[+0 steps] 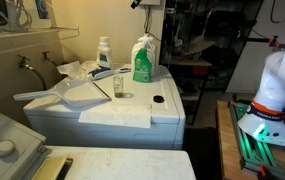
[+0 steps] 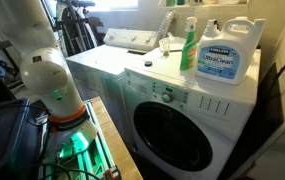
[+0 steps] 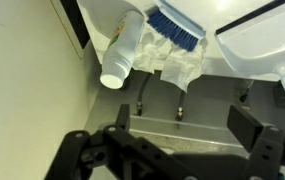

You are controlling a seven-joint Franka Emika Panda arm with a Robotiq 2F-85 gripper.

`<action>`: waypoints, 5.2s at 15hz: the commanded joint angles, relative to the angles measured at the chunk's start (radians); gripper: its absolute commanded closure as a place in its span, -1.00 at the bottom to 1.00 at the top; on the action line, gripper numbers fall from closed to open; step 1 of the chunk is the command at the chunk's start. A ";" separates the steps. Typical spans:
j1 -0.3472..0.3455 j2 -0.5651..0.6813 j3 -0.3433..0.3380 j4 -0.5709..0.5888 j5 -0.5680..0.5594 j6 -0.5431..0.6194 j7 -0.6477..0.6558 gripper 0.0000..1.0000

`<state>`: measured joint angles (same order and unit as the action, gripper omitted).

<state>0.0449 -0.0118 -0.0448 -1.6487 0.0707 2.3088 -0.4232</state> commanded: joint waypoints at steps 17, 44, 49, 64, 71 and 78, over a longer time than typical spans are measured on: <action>-0.011 0.040 0.066 -0.033 -0.087 -0.319 0.123 -1.00; -0.025 0.008 0.062 -0.037 -0.257 -0.283 0.243 0.73; 0.001 -0.011 0.088 0.104 -0.148 -0.305 0.040 0.73; 0.179 0.033 0.317 0.249 0.132 -0.316 -0.400 0.75; 0.246 -0.060 0.401 -0.018 0.142 -0.142 -0.453 0.75; 0.338 -0.122 0.438 -0.284 0.129 0.074 -0.379 0.76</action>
<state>0.3627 -0.0582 0.3970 -1.8212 0.1877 2.3445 -0.8366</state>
